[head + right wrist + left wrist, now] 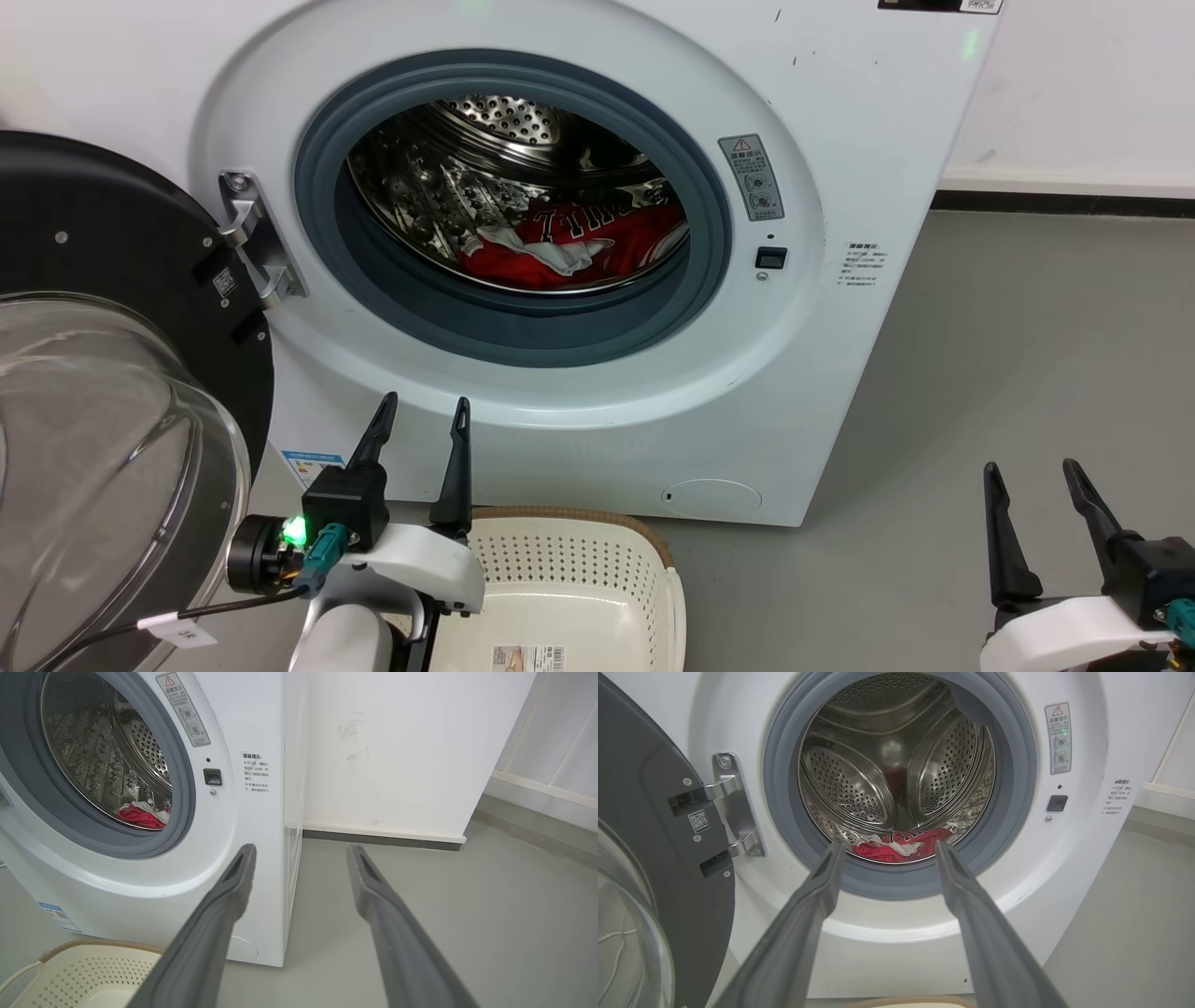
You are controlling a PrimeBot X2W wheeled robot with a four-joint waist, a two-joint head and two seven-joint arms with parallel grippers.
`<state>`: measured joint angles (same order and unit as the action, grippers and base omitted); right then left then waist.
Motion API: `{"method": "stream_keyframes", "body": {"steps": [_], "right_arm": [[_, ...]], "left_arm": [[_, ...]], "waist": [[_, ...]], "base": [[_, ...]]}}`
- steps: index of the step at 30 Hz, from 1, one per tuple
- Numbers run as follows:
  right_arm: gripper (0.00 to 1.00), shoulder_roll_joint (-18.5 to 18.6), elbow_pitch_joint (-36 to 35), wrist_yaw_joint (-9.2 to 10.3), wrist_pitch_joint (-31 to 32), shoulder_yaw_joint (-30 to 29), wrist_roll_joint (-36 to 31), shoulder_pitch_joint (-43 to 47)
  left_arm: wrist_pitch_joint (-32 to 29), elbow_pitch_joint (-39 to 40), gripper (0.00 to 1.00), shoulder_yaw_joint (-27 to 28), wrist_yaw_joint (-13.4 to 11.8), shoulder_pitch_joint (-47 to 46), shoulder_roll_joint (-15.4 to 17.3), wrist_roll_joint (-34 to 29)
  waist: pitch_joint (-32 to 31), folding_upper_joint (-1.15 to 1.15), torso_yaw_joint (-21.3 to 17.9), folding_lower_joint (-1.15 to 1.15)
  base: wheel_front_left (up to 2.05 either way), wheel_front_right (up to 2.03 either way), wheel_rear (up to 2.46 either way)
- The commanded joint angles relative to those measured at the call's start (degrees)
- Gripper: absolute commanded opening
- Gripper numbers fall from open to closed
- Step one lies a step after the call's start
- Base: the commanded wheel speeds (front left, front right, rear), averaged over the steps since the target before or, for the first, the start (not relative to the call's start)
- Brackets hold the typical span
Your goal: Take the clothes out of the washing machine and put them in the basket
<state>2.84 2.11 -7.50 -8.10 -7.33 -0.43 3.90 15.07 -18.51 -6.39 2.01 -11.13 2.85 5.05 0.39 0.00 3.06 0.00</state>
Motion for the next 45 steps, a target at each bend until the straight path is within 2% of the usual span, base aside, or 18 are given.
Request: {"method": "stream_keyframes", "body": {"steps": [1,24,37,45], "right_arm": [[1.0,0.07,0.17,0.02,-0.32,0.0,0.26,0.45],[1.0,0.07,-1.31,0.02,-0.78,-0.21,1.54,-1.04],[1.0,0.03,-8.69,0.02,-1.28,0.18,2.61,-7.22],[1.0,0.03,-12.71,0.02,-1.83,2.39,2.54,-12.19]], "left_arm": [[0.16,-0.01,1.0,0.13,-0.17,-0.36,0.07,0.26],[0.16,-0.43,1.0,0.0,-1.17,-1.74,0.06,-0.14],[0.15,-1.91,1.0,-0.5,-3.45,-12.33,0.06,-0.3],[0.16,-5.45,1.0,-0.38,-3.2,-21.69,0.2,-1.36]], "waist": [[0.05,0.0,-0.02,0.0],[2.5,0.0,-0.05,0.0],[16.05,0.0,-1.3,0.0],[23.78,0.0,-1.12,0.0]], "base": [[0.0,0.0,0.0],[0.0,0.0,0.0],[0.0,0.0,0.0],[0.0,0.0,0.0]]}}
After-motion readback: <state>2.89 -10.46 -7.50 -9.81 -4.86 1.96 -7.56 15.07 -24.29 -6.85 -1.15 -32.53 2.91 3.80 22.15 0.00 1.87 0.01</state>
